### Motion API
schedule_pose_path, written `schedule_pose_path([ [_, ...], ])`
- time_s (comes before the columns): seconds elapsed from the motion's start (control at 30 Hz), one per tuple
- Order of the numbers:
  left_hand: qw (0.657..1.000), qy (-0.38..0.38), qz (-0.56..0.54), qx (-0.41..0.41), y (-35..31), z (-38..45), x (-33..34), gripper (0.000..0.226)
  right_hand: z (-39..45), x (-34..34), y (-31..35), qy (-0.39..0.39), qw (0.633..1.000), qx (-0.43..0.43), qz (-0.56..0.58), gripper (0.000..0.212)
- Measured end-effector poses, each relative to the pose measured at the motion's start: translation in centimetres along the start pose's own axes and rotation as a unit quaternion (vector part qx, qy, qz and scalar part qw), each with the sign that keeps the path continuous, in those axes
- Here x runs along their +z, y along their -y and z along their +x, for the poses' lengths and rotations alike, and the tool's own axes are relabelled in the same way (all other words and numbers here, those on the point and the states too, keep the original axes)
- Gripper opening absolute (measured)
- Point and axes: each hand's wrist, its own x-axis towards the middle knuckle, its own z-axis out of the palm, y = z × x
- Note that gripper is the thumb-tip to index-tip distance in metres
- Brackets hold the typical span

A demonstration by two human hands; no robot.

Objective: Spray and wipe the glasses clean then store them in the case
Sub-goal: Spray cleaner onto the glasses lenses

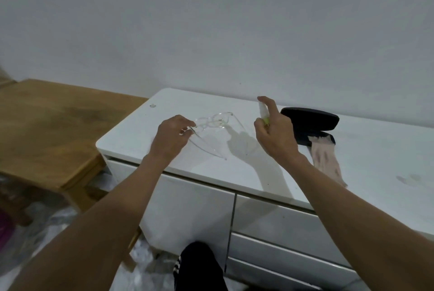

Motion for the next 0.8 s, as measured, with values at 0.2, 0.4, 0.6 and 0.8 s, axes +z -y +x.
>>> schedule_pose_path([
  [0.2,0.998,-0.068,-0.017,0.01,-0.4,0.6,1.1,0.017,-0.1,-0.4,-1.2,0.0,1.0,0.015,-0.005,0.054],
  [0.4,0.958,-0.113,-0.213,-0.156,-2.7,2.3,1.1,0.018,-0.6,-1.1,-2.2,-0.023,0.999,0.025,-0.006,0.055],
  [0.6,0.924,-0.14,-0.286,-0.211,-4.7,4.9,0.2,0.024,-1.1,-1.9,-2.3,-0.034,0.999,-0.004,-0.016,0.054],
  [0.8,0.9,-0.155,-0.341,-0.221,-7.7,6.6,-0.6,0.019,-1.2,-2.3,-1.2,-0.032,0.999,-0.04,0.01,0.057],
])
